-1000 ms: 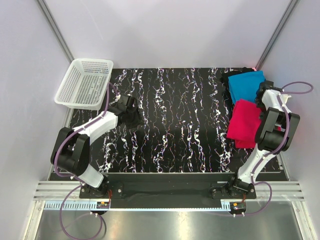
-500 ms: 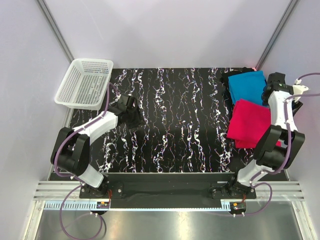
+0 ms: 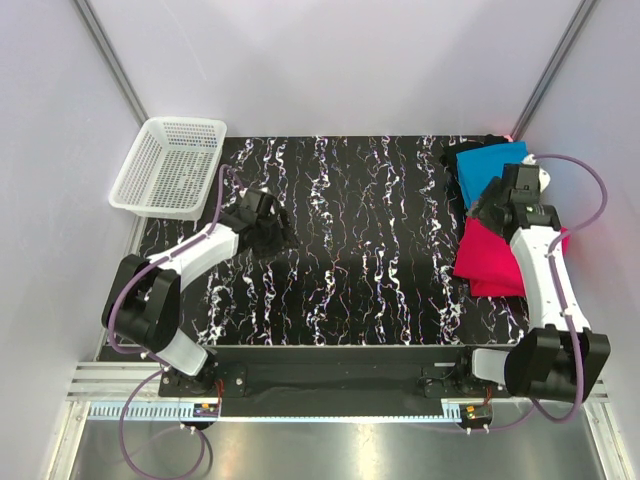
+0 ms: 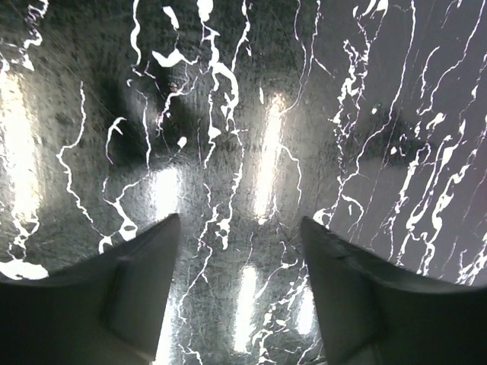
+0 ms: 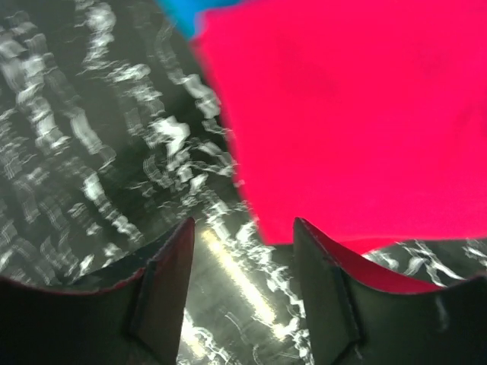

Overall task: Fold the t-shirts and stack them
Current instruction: Reset both grippers

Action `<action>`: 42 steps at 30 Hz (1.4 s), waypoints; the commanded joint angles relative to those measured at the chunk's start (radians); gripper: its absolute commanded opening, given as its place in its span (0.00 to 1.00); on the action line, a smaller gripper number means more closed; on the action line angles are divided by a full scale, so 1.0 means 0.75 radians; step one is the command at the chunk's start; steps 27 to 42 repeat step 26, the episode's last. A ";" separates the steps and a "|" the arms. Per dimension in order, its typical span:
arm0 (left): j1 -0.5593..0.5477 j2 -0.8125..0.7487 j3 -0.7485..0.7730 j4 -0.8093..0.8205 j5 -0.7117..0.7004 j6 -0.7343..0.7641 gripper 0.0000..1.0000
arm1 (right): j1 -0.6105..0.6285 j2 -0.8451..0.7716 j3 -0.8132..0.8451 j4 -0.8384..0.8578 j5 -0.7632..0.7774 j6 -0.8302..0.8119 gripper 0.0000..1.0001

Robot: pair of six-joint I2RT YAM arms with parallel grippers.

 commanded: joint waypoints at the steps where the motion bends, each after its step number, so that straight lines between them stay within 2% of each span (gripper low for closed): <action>1: -0.033 -0.016 0.011 0.030 -0.056 0.013 0.73 | 0.075 -0.073 -0.048 0.142 -0.266 -0.055 0.68; 2: -0.051 -0.016 0.013 0.026 -0.066 0.013 0.77 | 0.095 -0.069 -0.060 0.142 -0.268 -0.064 0.72; 5: -0.086 -0.008 0.038 -0.019 -0.111 0.017 0.81 | 0.163 -0.029 -0.068 0.142 -0.233 -0.076 0.75; 7: -0.106 -0.008 0.062 -0.060 -0.158 0.023 0.90 | 0.220 0.000 -0.072 0.151 -0.253 -0.086 0.80; 8: -0.129 -0.012 0.069 -0.072 -0.180 0.028 0.93 | 0.236 0.004 -0.076 0.165 -0.282 -0.098 0.83; 9: -0.143 -0.014 0.083 -0.102 -0.231 0.032 0.99 | 0.241 0.002 -0.082 0.187 -0.282 -0.098 0.91; 11: -0.178 -0.026 0.105 -0.131 -0.273 0.044 0.99 | 0.253 0.002 -0.097 0.206 -0.347 -0.103 1.00; 19: -0.262 -0.047 0.142 -0.230 -0.420 0.050 0.99 | 0.286 0.025 -0.093 0.243 -0.382 -0.113 1.00; 42: -0.278 -0.081 0.142 -0.252 -0.440 0.048 0.99 | 0.320 0.067 -0.095 0.259 -0.331 -0.107 1.00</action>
